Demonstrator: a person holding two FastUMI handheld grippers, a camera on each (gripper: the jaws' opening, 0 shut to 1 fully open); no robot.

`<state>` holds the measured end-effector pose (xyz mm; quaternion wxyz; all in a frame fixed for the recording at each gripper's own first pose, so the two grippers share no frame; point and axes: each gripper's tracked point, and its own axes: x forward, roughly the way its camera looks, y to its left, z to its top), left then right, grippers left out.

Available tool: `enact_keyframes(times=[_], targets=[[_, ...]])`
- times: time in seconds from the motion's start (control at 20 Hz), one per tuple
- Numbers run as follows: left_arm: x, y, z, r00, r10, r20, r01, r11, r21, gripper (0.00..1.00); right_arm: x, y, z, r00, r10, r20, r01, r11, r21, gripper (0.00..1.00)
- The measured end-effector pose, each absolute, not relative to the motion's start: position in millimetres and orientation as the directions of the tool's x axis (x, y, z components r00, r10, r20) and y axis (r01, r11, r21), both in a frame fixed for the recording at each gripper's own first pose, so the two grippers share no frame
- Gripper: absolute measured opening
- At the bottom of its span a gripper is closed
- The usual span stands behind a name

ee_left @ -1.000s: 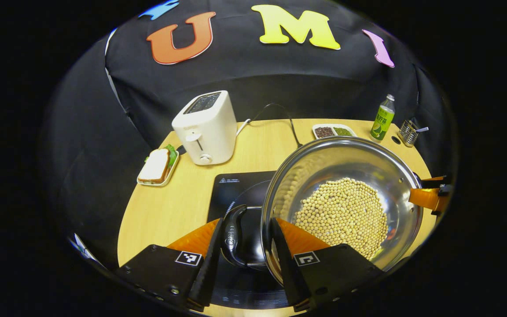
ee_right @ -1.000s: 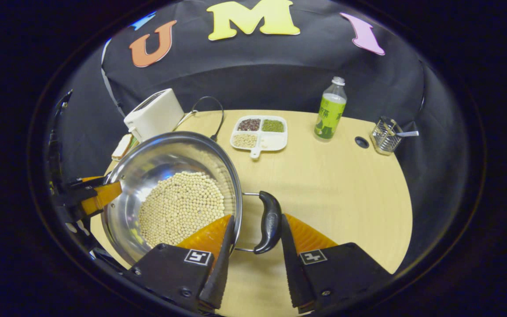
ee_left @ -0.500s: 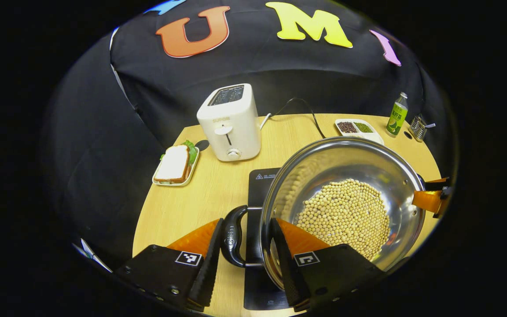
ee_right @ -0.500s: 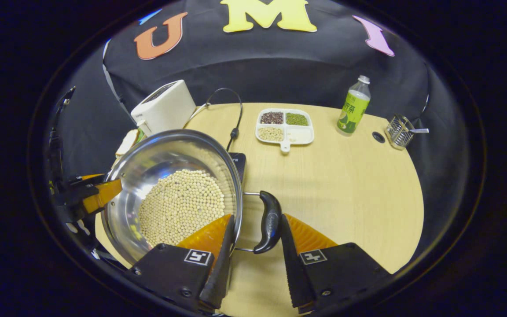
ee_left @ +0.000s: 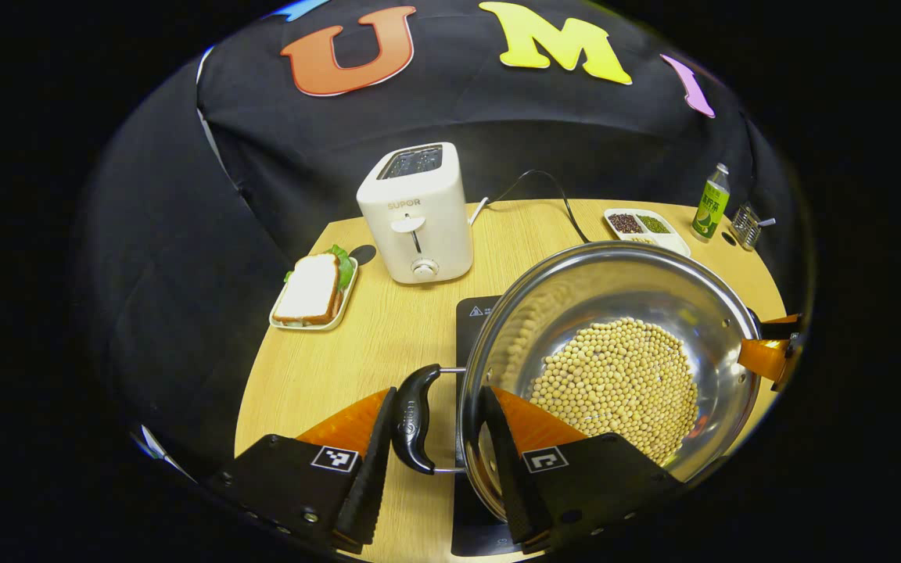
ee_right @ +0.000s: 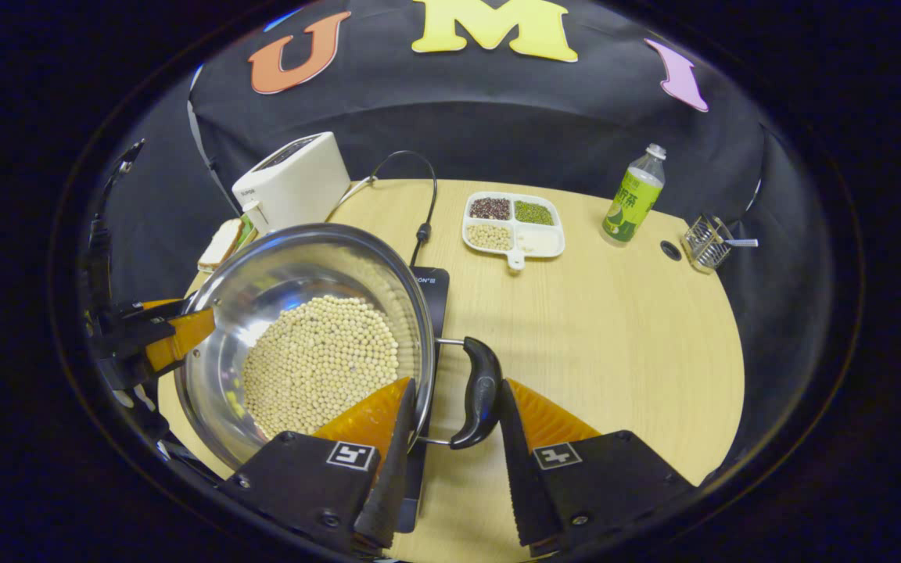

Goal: First push the handle of the pot to place it horizontally, then grasp the pot with both hands and set it on the induction cooktop.

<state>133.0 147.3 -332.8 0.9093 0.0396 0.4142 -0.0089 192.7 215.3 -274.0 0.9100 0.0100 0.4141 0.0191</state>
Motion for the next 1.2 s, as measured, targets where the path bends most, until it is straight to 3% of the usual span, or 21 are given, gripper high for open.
enact_keyframes(times=[0.8, 0.9, 0.95, 1.05, 1.2], targets=[[131, 148, -333, 0.664, 0.010, -0.748, 0.076, 0.994, 0.080, 0.67, 195, 215, -276, 0.682, 0.078, -0.727, -0.025, 0.996, 0.084, 0.65], [126, 148, -334, 0.663, 0.009, -0.749, 0.093, 0.991, 0.095, 0.71, 191, 215, -279, 0.677, 0.094, -0.730, -0.034, 0.995, 0.097, 0.74], [126, 152, -331, 0.684, 0.024, -0.729, 0.091, 0.989, 0.118, 0.90, 193, 215, -277, 0.693, 0.098, -0.715, -0.039, 0.994, 0.099, 0.77], [122, 159, -321, 0.718, 0.055, -0.694, 0.075, 0.985, 0.156, 0.98, 196, 209, -267, 0.740, 0.084, -0.667, -0.054, 0.996, 0.065, 0.79], [115, 161, -305, 0.756, 0.072, -0.650, 0.037, 0.988, 0.152, 0.97, 197, 207, -253, 0.788, 0.076, -0.611, -0.109, 0.994, -0.018, 0.82]])
